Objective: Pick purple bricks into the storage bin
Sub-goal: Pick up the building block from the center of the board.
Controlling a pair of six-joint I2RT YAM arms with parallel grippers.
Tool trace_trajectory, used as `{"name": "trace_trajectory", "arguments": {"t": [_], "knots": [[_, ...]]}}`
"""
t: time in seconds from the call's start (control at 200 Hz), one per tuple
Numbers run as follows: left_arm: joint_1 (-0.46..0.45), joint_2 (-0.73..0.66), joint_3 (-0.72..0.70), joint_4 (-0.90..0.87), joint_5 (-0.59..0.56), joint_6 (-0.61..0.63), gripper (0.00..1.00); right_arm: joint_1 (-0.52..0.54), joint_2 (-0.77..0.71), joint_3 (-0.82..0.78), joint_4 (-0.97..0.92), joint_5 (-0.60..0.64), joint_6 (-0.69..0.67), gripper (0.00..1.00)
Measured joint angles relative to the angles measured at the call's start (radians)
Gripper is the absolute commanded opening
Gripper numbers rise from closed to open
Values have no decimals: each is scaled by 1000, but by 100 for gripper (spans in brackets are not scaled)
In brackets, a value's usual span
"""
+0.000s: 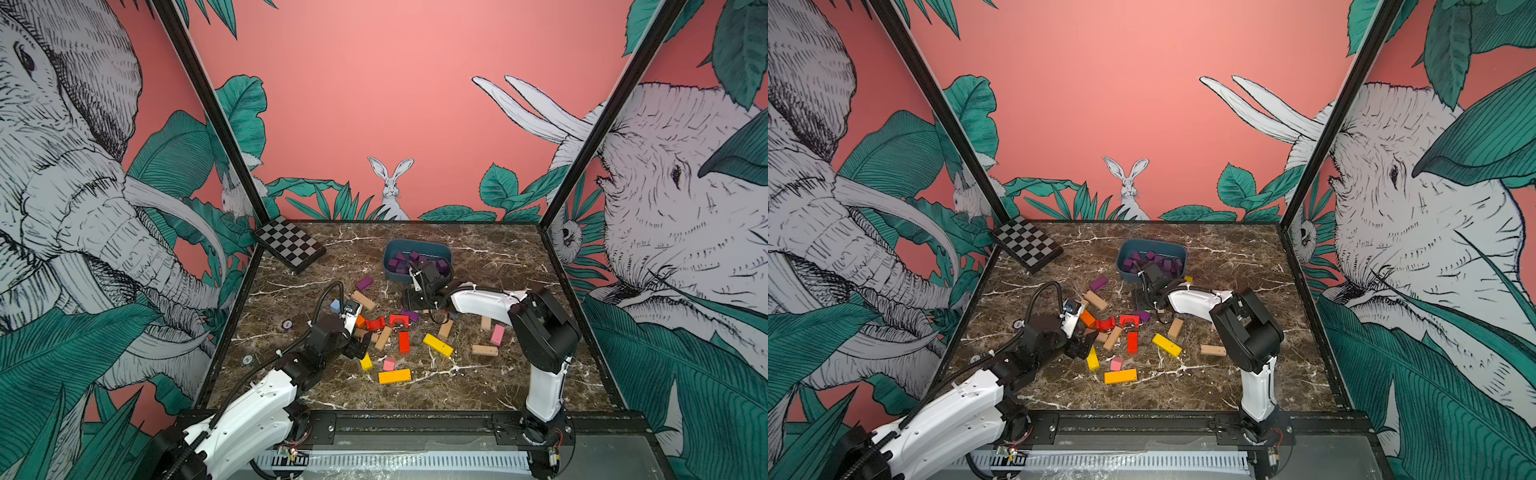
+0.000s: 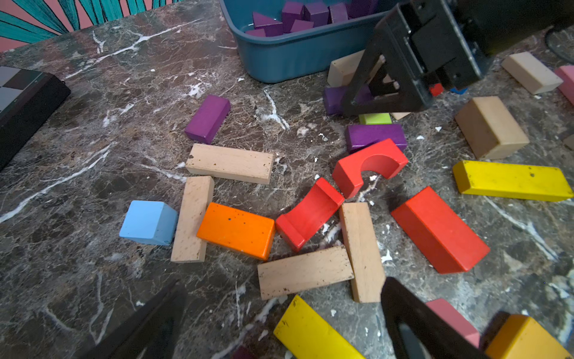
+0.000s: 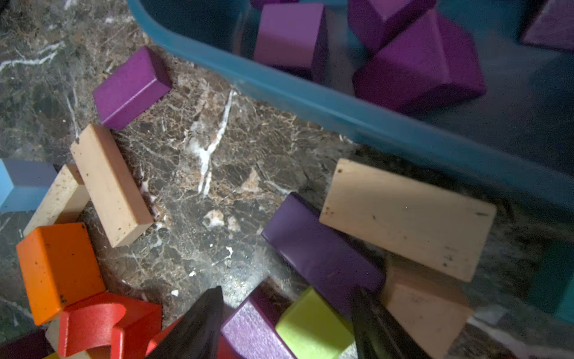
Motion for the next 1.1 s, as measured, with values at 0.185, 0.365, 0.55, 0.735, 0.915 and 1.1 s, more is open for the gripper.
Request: {"name": "trace_trajectory", "arguments": {"t": [0.185, 0.365, 0.55, 0.735, 0.915, 1.1], "knots": [[0, -6, -2, 0, 0, 0, 99, 0, 4, 0, -3, 25, 17, 69], [0, -18, -8, 1, 0, 0, 99, 0, 23, 18, -17, 51, 19, 70], [0, -21, -8, 1, 0, 0, 99, 0, 73, 68, -35, 65, 17, 71], [0, -22, -10, 1, 0, 0, 99, 1, 115, 132, -48, 65, 13, 72], [0, -22, -11, 1, 0, 0, 99, 5, 145, 182, -62, 60, 7, 77], [0, -22, -12, 1, 0, 0, 99, 8, 168, 204, -69, 57, -2, 78]]}}
